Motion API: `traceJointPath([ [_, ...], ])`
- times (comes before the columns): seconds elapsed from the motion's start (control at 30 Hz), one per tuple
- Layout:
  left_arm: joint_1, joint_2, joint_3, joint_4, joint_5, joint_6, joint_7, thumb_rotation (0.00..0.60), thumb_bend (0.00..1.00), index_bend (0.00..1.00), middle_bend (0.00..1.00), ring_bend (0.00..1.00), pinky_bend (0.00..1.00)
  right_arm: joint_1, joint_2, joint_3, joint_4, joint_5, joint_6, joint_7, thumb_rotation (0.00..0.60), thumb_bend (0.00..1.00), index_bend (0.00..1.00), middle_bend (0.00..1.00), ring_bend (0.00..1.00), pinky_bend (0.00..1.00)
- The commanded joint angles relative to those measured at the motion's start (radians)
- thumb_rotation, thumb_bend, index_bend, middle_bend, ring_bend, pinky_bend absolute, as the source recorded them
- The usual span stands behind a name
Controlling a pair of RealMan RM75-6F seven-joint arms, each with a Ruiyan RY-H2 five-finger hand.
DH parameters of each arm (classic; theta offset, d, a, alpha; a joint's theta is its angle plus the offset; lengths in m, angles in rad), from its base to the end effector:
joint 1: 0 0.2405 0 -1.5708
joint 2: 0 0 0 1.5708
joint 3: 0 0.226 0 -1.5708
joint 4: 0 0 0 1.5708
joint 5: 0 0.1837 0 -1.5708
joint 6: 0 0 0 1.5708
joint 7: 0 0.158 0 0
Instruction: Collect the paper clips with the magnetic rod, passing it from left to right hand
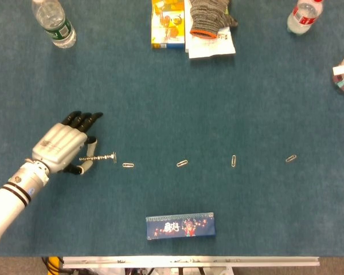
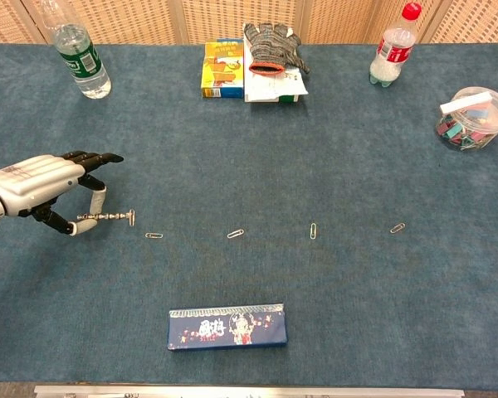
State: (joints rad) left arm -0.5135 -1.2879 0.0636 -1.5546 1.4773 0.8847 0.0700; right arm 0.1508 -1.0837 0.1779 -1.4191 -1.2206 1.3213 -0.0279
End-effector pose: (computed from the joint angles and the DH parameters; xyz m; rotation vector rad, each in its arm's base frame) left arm -0.2223 0.2441 0.0289 -2.0849 -1.0666 -0.6599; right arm -0.3302 -0.2313 0.2243 1.2022 -0.8269 0.6660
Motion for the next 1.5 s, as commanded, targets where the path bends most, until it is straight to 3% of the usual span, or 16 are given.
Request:
traceJointPath([
  [0.03, -0.001, 0.0, 0.007, -0.015, 0.001, 0.001, 0.017, 0.6, 0.36, 0.61, 0.0, 0.0, 0.0, -0.001, -0.001, 0.0, 0.001, -0.001, 0.001, 0.001, 0.6, 0.02, 0.58, 0.41, 0.32, 0.27],
  [1.0, -0.04, -0.094, 0.002, 0.014, -0.125, -0.075, 0.125, 0.6, 0.36, 0.61, 0.0, 0.0, 0.0, -0.009, -0.002, 0.003, 0.005, -0.002, 0.004, 0.014, 0.6, 0.02, 0.58, 0.41, 0.32, 0.27],
  [1.5, -0.045, -0.033, -0.007, -0.072, -0.126, -0.059, 0.068, 0.6, 0.36, 0.61, 0.0, 0.0, 0.0, -0.02, 0.002, 0.007, 0.002, -0.003, 0.02, 0.023, 0.6, 0.02, 0.58, 0.41, 0.32, 0.27],
])
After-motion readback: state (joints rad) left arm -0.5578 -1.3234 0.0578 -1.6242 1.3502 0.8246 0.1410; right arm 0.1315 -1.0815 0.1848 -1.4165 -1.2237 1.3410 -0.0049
